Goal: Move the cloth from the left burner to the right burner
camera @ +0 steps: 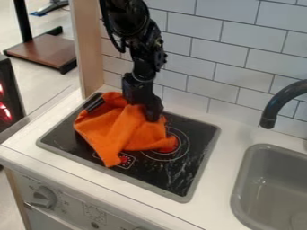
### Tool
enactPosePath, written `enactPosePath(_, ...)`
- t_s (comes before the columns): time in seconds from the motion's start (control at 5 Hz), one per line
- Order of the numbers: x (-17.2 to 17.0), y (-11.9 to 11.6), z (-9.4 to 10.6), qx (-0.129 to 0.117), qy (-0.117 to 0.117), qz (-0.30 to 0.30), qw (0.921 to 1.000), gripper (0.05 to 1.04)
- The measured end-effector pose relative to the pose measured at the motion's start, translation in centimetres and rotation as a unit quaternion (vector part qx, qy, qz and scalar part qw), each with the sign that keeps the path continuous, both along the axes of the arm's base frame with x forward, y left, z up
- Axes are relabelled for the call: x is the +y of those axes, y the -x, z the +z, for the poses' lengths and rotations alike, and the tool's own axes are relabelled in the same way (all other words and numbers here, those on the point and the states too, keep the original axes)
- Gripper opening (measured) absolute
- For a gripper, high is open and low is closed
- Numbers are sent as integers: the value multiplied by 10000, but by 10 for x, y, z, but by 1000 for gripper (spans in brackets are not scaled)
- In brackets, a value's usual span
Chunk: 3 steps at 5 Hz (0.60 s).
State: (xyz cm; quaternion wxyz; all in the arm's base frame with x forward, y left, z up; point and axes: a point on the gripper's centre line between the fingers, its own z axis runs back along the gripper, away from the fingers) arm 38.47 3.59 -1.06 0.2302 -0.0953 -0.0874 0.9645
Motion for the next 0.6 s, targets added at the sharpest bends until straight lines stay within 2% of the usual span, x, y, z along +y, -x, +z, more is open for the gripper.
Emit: enactPosePath(0.6,-51,78,-1,422,323,-876,9947,1000)
